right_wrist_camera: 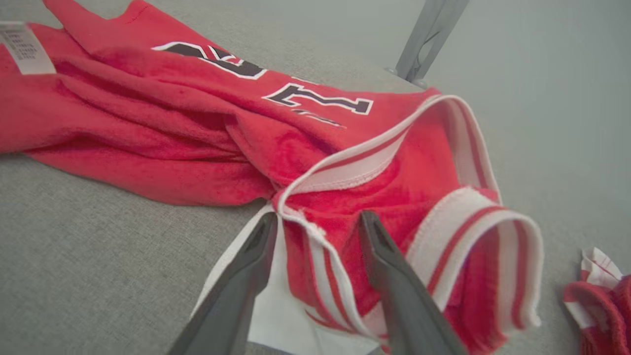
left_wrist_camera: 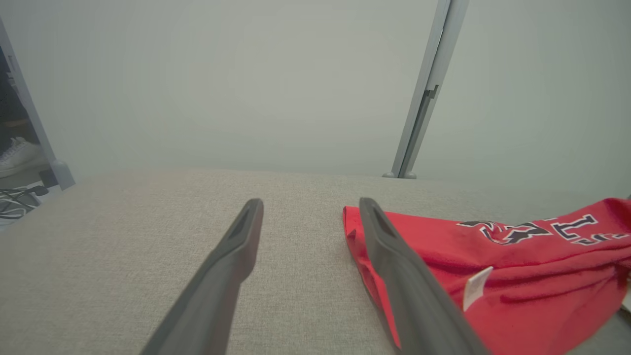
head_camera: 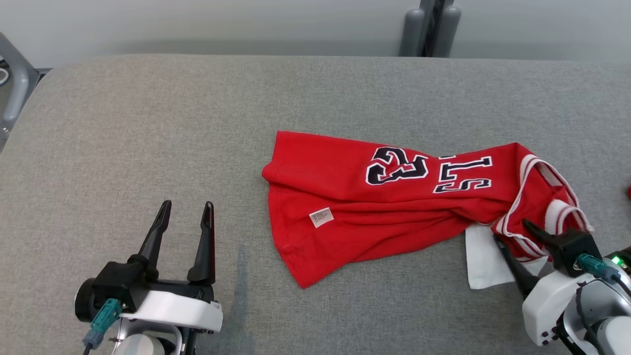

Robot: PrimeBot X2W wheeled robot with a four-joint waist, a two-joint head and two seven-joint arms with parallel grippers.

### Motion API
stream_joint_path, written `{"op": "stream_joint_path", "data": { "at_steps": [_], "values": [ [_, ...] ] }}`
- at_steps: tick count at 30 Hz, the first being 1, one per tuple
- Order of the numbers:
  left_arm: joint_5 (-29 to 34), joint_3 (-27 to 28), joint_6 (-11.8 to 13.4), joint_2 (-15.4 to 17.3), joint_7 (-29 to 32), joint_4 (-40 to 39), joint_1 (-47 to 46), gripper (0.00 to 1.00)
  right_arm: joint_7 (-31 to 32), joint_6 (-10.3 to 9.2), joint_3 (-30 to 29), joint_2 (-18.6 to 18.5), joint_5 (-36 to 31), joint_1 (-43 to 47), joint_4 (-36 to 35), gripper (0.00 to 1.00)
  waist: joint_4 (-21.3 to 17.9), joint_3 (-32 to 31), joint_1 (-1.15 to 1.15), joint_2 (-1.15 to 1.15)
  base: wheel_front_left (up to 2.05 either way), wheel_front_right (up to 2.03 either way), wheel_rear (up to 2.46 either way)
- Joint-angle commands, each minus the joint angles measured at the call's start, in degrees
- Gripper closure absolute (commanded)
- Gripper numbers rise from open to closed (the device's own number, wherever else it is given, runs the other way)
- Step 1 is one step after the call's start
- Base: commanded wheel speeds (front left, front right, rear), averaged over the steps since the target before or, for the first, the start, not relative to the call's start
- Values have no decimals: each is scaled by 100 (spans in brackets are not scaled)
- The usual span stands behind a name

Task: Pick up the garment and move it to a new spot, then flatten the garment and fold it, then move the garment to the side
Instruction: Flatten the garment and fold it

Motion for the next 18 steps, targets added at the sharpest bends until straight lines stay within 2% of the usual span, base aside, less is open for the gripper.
{"op": "stream_joint_path", "data": {
  "at_steps": [1,4,11,15,18],
  "values": [
    [24,19,-41,-12,-40,20,-121,0,77,0,26,-71,44,-95,53,100,40,47,0,0,0,0,0],
    [37,49,-52,-32,-63,80,-164,0,-10,0,-41,-101,165,-167,-18,100,39,77,0,0,0,0,0],
    [86,138,-71,-56,-89,96,-217,0,-515,0,-691,325,711,-456,-155,100,-132,149,0,0,0,0,0],
    [129,127,-120,-34,-95,77,-324,0,-810,1,-1089,494,1002,-902,257,100,-240,283,0,0,0,0,0],
    [170,91,-159,-14,-92,70,-415,0,-1068,1,-1076,469,1242,-1337,850,100,-280,432,0,0,0,0,0]
  ]
}}
